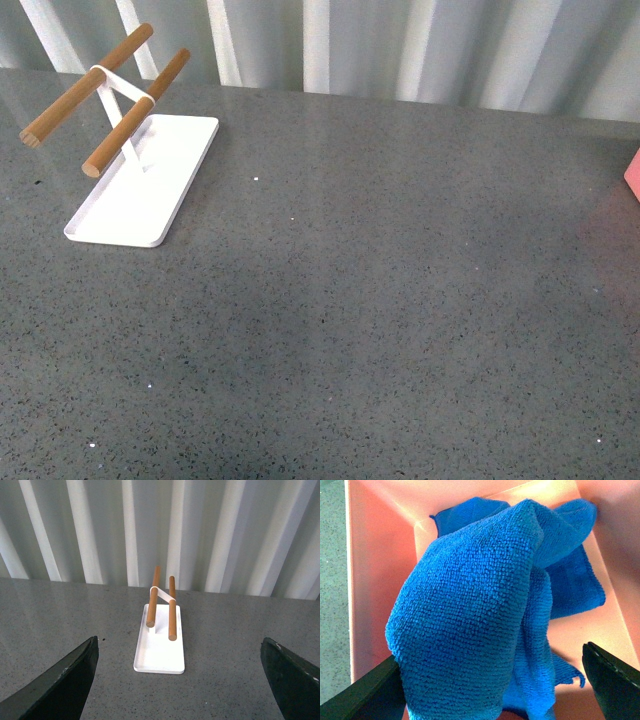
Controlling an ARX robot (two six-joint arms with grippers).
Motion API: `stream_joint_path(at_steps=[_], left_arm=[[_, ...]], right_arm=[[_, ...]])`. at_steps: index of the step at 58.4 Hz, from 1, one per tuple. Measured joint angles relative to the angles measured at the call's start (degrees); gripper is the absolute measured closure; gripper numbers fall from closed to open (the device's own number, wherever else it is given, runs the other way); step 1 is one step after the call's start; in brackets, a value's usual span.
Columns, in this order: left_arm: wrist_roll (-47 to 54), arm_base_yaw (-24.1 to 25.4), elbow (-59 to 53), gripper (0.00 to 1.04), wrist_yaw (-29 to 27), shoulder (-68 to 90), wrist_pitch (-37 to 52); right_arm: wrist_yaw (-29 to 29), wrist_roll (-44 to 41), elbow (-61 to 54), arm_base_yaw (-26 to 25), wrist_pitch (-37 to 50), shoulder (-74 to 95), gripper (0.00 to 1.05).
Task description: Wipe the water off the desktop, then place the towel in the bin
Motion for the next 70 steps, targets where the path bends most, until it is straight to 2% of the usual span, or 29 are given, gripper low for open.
stream_joint_path(at_steps=[12,34,57,70], left_arm=[[0.0,0.0,0.0,0.07,0.0,0.0,0.0],[0.0,0.0,0.0,0.07,0.0,0.0,0.0],[0.0,0.0,0.0,0.07,0.0,0.0,0.0],[0.0,0.0,0.0,0.07,0.0,0.0,0.0]], right_arm=[[-1.2,1.1,0.0,0.0,-0.4,0.2,0.07],[0.9,-0.5,-0.7,-0.2,-2.1,1.1,0.07],[-5.7,1.5,2.4,1.1,-3.3,-7.5,0.07],[-8.5,0.8,-0.8,5.4,1.0,-17.1,0.07]])
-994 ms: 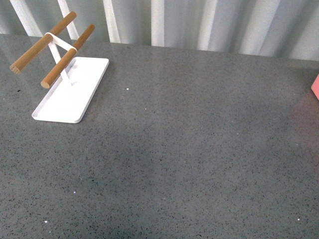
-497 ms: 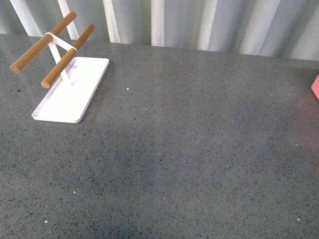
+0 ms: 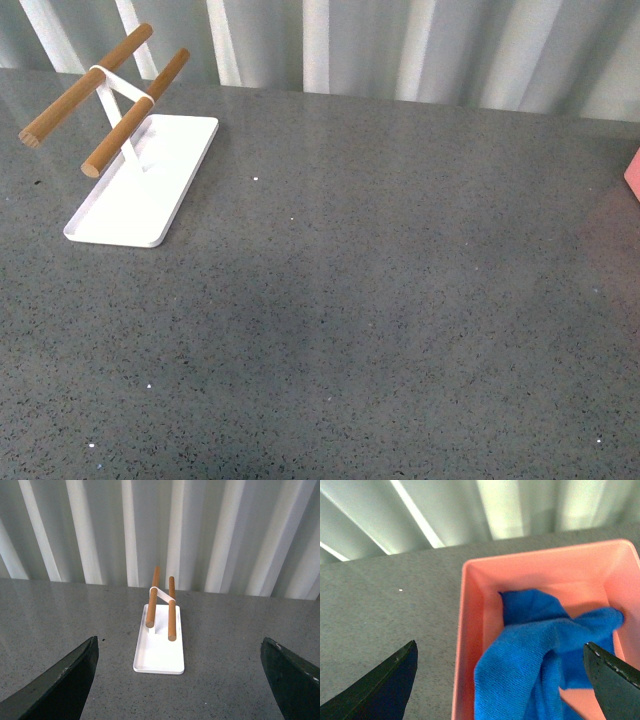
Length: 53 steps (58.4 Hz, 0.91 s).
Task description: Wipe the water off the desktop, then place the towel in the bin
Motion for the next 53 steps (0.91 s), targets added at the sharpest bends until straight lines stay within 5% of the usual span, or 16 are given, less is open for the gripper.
stream_joint_path(at_steps=[12,18,26,32,38,53], left_arm=[[0.0,0.0,0.0,0.07,0.0,0.0,0.0],[0.0,0.0,0.0,0.07,0.0,0.0,0.0],[0.0,0.0,0.0,0.07,0.0,0.0,0.0],[0.0,0.0,0.0,0.07,0.0,0.0,0.0],[0.0,0.0,0.0,0.07,0.0,0.0,0.0],[0.0,0.0,0.0,0.07,0.0,0.0,0.0]], right_arm=[[-1.7,-4.6,-8.4,10.4,-1.5,-15.3,0.07],[0.9,-8.7,-15.8,19.5,-1.9,-25.0,0.07],[4.8,-10.3,-22.7,23.8,0.2,-29.9,0.07],[23.1,-1.4,-34.6,27.8,25.0,-33.2,0.24],[30.4,4.7,-42.2,29.1,40.0,-36.3,0.42],[35.4,7.8,-49.2,34.0,41.6,-43.5,0.85]])
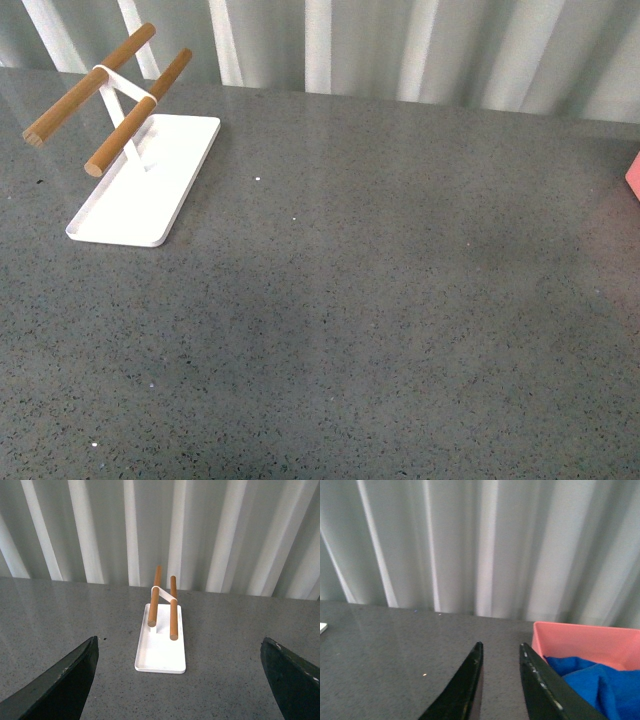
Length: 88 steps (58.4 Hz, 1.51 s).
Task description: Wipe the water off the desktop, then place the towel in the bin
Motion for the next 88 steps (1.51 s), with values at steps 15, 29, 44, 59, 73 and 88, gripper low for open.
stream_joint_path(at_steps=[15,29,44,59,73,88], left_arm=[[0.0,0.0,0.0,0.07,0.0,0.0,0.0],[0.0,0.0,0.0,0.07,0.0,0.0,0.0],[0.0,0.0,0.0,0.07,0.0,0.0,0.0],[0.0,0.0,0.0,0.07,0.0,0.0,0.0],[0.0,0.0,0.0,0.07,0.0,0.0,0.0],[0.0,0.0,0.0,0.07,0.0,0.0,0.0]], right_arm=[[0.3,0.3,-4.2,0.7,-3.0,-7.3,1.02],[0.3,0.5,-6.6,0.7,-7.4,-14.3,1.02],[0.3,0.6,-8.5,0.7,-9.2,-19.2,1.02],[0.4,0.7,-8.5,0.7,-15.4,-26.0,1.02],[0.5,0.7,-8.5,0.7,-20.1,-30.8,1.02],[0.6,0.9,-8.5,0.7,-23.8,-34.5,1.02]])
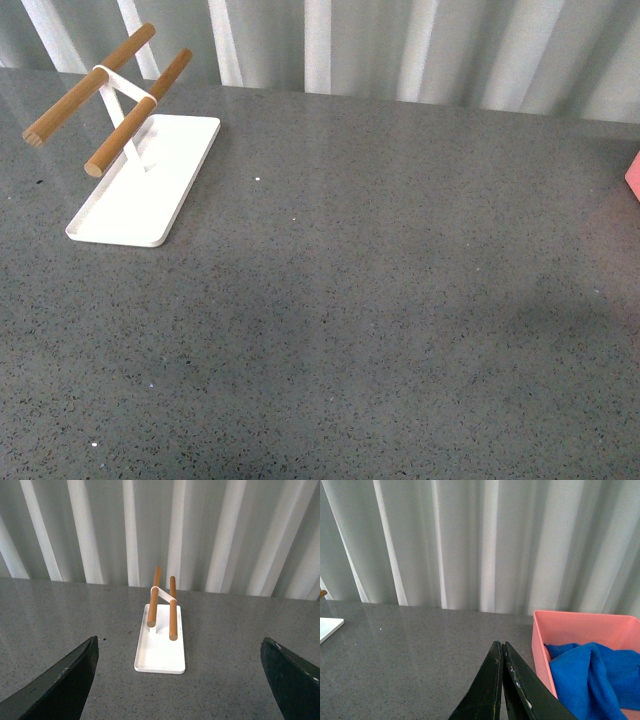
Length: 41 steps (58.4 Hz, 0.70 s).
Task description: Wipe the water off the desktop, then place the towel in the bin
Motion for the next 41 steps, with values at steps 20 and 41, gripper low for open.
stream_joint_path(at_steps=[20,41], left_arm=[[0.0,0.0,0.0,0.07,0.0,-0.1,0.0],[0.0,0.0,0.0,0.07,0.0,-0.1,0.0]], right_arm=[[0.2,0.2,0.0,0.0,-11.0,-10.6,1.02],[0.2,0.1,0.0,0.0,-11.0,-10.7,1.01]])
